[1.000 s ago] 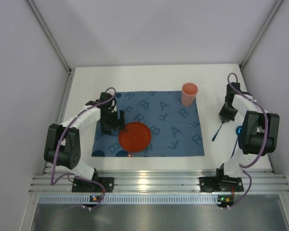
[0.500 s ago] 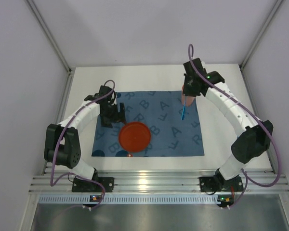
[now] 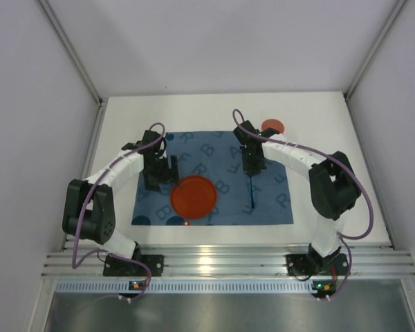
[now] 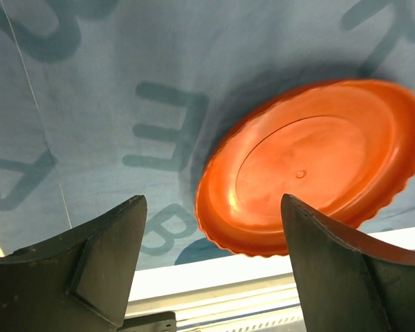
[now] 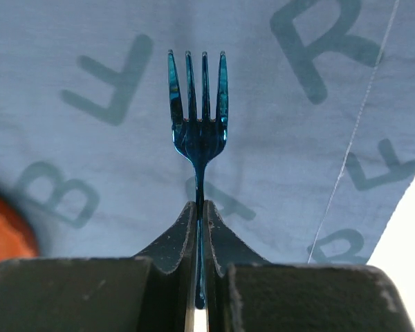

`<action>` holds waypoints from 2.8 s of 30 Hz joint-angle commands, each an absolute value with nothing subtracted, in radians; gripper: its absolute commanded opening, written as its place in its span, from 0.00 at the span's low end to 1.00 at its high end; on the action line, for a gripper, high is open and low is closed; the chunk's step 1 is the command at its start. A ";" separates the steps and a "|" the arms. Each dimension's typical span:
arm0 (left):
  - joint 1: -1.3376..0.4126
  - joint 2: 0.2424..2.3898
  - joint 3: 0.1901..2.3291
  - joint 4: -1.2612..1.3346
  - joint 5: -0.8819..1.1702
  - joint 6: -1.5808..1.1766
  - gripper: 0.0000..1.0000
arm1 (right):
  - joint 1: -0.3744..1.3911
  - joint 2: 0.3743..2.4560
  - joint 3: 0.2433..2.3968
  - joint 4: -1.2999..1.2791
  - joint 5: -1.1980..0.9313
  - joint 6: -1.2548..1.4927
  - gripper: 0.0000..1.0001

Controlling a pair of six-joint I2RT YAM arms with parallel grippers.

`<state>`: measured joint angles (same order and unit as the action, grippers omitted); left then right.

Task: Set the dinner table for one person

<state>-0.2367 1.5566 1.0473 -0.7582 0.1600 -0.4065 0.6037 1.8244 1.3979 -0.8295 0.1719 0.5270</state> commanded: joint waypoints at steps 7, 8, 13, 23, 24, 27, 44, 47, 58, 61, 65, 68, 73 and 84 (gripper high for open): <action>-0.232 1.583 0.976 -0.634 0.218 -0.442 0.78 | 0.603 1.850 1.358 -0.750 0.238 0.545 0.00; -0.232 1.595 0.977 -0.623 0.222 -0.443 0.77 | 0.603 1.850 1.353 -0.747 0.241 0.540 0.00; -0.233 1.632 0.982 -0.592 0.241 -0.449 0.67 | 0.604 1.853 1.381 -0.733 0.206 0.531 0.00; -0.235 1.687 1.019 -0.574 0.279 -0.453 0.37 | 0.607 1.836 1.518 -0.776 0.172 0.522 0.00; -0.235 1.689 1.029 -0.574 0.282 -0.456 0.34 | 0.607 1.836 1.526 -0.782 0.170 0.520 0.00; -0.241 1.704 1.058 -0.575 0.299 -0.463 0.29 | 0.607 1.839 1.558 -0.787 0.156 0.517 0.00; -0.347 1.815 1.216 -0.598 0.338 -0.499 0.83 | 0.617 1.897 1.759 -0.836 0.107 0.512 0.00; -0.327 1.760 1.258 -0.669 0.314 -0.502 0.98 | 0.635 1.928 1.799 -0.825 0.036 0.522 0.00; 0.026 1.442 1.232 -0.928 0.057 -0.462 0.98 | 0.742 2.255 2.187 -0.750 -0.372 0.650 0.00; 0.095 1.373 1.193 -0.930 0.009 -0.439 0.98 | 0.764 2.299 2.165 -0.668 -0.475 0.728 0.00; 0.109 1.322 1.154 -0.919 -0.029 -0.474 0.96 | 0.798 2.322 2.091 -0.527 -0.538 0.824 0.00; 0.107 1.295 1.128 -0.902 -0.009 -0.486 0.96 | 0.816 2.342 2.082 -0.488 -0.546 0.880 0.00; 0.110 1.266 1.101 -0.910 -0.020 -0.480 0.96 | 0.845 2.341 2.022 -0.416 -0.486 0.977 0.00; 0.109 1.210 1.063 -0.931 -0.020 -0.465 0.96 | 0.917 2.439 2.032 -0.313 -0.393 1.075 0.00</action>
<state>0.1078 1.2400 1.0744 -0.9131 -0.0170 -0.4721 0.8898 2.3989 1.9850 -0.3676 -0.4301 1.0485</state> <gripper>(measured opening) 0.961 0.016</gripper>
